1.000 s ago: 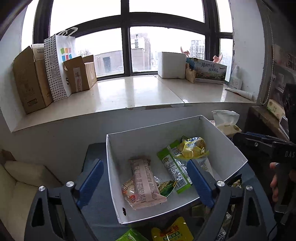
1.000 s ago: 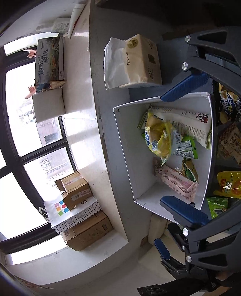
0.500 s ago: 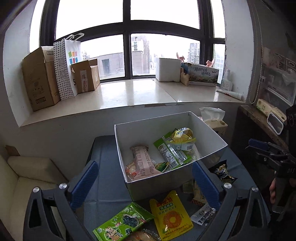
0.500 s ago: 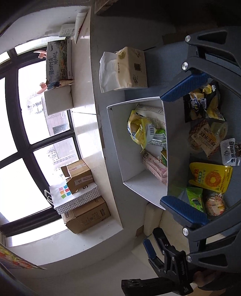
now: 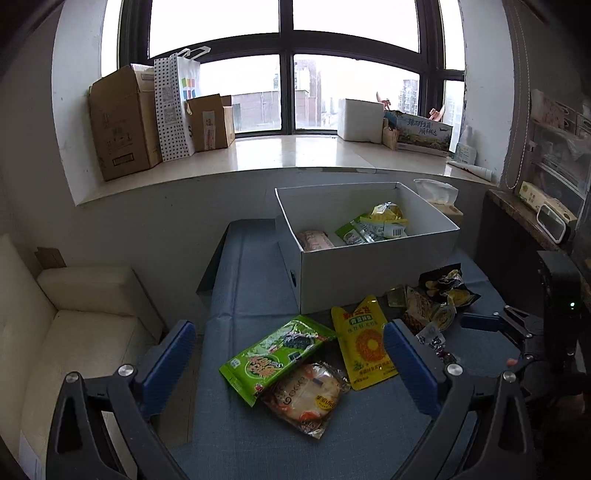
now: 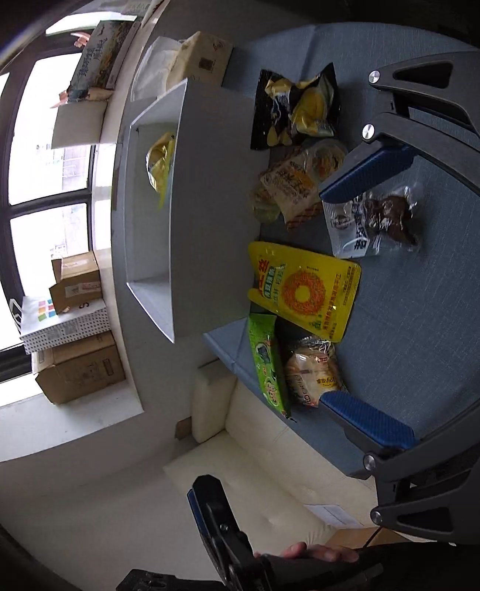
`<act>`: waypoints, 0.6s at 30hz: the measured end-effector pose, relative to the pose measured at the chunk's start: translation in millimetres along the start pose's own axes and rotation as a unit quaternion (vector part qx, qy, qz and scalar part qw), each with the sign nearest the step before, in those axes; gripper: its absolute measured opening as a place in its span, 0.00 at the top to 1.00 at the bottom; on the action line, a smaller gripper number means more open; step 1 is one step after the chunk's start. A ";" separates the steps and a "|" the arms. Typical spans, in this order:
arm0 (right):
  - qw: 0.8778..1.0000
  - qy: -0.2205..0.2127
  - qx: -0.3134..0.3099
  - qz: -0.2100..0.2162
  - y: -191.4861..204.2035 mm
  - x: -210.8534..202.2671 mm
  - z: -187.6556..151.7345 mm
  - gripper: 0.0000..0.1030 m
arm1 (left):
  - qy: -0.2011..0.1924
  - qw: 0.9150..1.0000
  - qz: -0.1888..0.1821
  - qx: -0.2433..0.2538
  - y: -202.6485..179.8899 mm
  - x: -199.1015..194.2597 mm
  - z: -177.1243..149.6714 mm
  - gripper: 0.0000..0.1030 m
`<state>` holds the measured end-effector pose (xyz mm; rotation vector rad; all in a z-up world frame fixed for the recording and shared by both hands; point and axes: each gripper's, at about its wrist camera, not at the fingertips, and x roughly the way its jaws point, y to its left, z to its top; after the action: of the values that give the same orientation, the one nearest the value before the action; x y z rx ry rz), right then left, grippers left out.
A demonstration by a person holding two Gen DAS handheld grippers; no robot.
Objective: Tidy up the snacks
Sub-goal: 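Move the right tool down to the yellow pea-snack pouch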
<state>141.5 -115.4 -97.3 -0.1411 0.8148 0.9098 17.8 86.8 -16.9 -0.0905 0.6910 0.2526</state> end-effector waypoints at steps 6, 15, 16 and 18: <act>0.997 0.056 -0.036 -0.027 24.9 65.8 12.8 0.00 | 0.019 1.000 0.018 -0.005 14.9 0.3 -15.5 0.00; 0.995 0.089 0.022 -0.026 -14.7 116.1 23.5 0.00 | 0.041 0.999 -0.004 -0.031 34.1 11.1 -28.7 0.00; 0.995 0.091 0.024 -0.026 -16.9 118.5 23.3 0.00 | 0.042 0.999 -0.001 -0.031 33.6 12.5 -29.4 0.00; 0.994 0.105 0.015 -0.035 -16.4 127.0 23.2 0.00 | 0.042 0.999 0.012 -0.024 31.0 14.4 -31.1 0.00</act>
<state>210.6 -33.4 -171.1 -0.2409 1.0128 0.8257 1.2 114.4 -50.0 -0.1390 0.7708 0.2904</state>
